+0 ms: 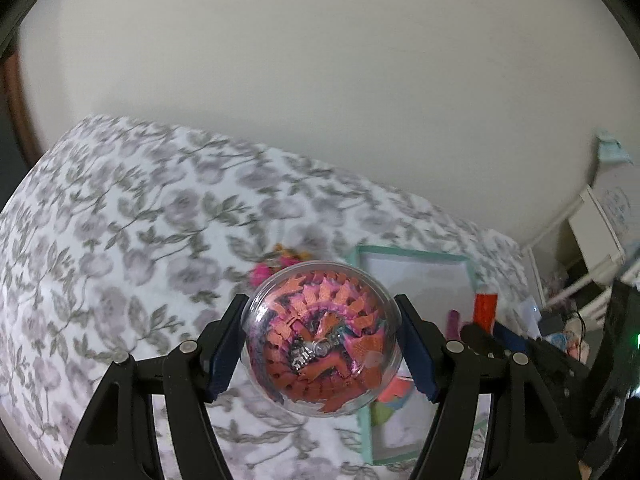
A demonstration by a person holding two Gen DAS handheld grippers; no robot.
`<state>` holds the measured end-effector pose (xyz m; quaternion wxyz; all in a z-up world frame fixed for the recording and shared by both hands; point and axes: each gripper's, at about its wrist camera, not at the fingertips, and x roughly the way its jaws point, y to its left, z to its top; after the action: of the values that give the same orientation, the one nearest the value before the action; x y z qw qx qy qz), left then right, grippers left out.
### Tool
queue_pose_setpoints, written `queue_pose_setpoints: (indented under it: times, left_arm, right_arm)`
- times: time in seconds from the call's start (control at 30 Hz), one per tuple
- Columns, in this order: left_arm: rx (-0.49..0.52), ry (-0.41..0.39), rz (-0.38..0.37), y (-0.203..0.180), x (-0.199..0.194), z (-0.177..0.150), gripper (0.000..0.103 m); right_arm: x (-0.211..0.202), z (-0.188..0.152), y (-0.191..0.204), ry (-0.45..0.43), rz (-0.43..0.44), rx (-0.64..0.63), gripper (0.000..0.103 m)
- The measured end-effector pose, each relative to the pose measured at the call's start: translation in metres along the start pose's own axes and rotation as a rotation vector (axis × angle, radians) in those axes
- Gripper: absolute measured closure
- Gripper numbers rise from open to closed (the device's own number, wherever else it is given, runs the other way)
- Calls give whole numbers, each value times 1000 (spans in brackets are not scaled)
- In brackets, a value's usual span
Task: Organize rigid objects
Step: 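Carry the ball and bottle with both grippers over the tray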
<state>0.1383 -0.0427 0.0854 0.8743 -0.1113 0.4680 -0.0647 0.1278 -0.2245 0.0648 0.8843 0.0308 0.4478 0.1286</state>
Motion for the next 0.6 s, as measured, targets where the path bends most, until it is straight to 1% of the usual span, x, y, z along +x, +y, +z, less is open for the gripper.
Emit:
queue_pose_setpoints:
  times: [0.1,0.2,0.27,0.33,0.43,0.5,0.6]
  left_arm:
    - [48,13,-19,-22,4,-3,31]
    - [108,42,-34,-47,13,-10,31]
    - [144,70,-61,-64,21,-18,31]
    - [176,107,-90,-78,31,-27,31]
    - [201,177,-114,-94,54,-43,31]
    - [209,215,-113,-100,69,-52,31]
    - [219,283,-99,-103,95,-70,31]
  right_arm:
    - [-7,2,-20,-11,-21,43,75]
    - [-12,1,-37,-11,-58,68,75]
    - [-15,1,-47,-14,-75,88,75]
    - [-17,0,-56,-15,-72,108,75]
    - [-17,-2,-66,-7,-75,125,75]
    - [-14,-3,-71,1,-76,132,75]
    - [-2,-10,-76,44,-80,134,75]
